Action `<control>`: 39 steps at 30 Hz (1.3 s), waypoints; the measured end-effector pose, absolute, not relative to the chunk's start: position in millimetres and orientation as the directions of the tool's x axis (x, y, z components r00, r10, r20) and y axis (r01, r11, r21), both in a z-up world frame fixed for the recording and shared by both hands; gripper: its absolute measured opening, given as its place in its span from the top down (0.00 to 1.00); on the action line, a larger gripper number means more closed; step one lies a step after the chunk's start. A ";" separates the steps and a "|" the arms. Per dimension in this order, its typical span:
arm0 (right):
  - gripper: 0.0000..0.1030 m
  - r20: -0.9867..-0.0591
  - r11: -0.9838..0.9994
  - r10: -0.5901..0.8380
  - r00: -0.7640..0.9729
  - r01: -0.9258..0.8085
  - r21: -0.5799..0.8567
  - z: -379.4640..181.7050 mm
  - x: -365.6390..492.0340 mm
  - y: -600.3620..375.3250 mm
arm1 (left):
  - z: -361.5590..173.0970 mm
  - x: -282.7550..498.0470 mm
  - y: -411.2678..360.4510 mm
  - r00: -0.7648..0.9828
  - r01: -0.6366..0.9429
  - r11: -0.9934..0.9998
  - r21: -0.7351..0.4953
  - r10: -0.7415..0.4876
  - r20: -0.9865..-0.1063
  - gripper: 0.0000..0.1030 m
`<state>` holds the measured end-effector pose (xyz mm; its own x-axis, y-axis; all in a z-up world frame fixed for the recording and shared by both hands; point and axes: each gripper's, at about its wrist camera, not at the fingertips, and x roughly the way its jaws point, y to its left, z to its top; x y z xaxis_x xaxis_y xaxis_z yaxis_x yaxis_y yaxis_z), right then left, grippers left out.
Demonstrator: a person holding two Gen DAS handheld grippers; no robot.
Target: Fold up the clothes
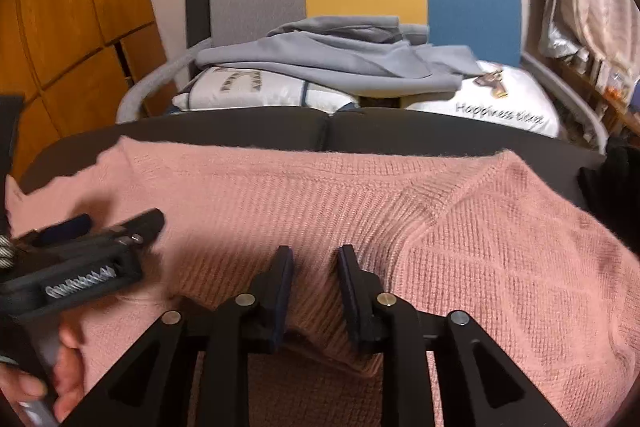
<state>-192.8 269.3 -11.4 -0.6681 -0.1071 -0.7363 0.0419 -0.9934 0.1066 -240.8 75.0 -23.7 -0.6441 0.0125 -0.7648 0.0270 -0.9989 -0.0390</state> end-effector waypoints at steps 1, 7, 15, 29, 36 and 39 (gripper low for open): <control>0.76 -0.733 -0.990 -0.131 -0.667 0.047 0.134 -4.5 -187.3 276.5 | -22.8 -239.0 77.3 -0.651 0.027 -1.000 -0.015 -0.006 -0.759 0.00; 0.75 -0.675 -0.969 -0.060 -0.735 -0.120 0.216 38.0 -115.3 375.6 | -22.5 -240.7 77.4 -0.650 0.025 -0.999 -0.037 0.012 -0.760 0.00; 0.71 -0.748 -0.692 0.257 -0.612 -0.657 0.300 29.1 29.3 584.1 | -23.9 -238.8 74.5 -0.646 0.025 -0.997 -0.072 0.039 -0.762 0.00; 0.70 -0.761 -0.182 0.311 -0.570 -0.821 0.541 -27.8 138.6 704.3 | -24.0 -238.1 75.3 -0.645 0.029 -0.996 -0.080 0.042 -0.763 0.00; 0.70 -0.716 -0.123 0.407 -0.567 -0.811 0.572 -34.8 138.4 716.7 | -24.4 -237.3 74.3 -0.649 0.026 -0.996 -0.088 0.050 -0.759 0.00; 0.92 -0.701 -0.144 0.401 -0.590 -0.796 0.588 -35.5 136.2 721.2 | -24.7 -237.6 73.6 -0.648 0.026 -0.995 -0.095 0.055 -0.759 0.00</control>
<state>136.2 721.2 -35.5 -0.5904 0.4007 -0.7006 -0.7958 -0.1437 0.5883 -237.6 73.6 -24.7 -0.6482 0.0554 -0.7595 0.0263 -0.9951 -0.0951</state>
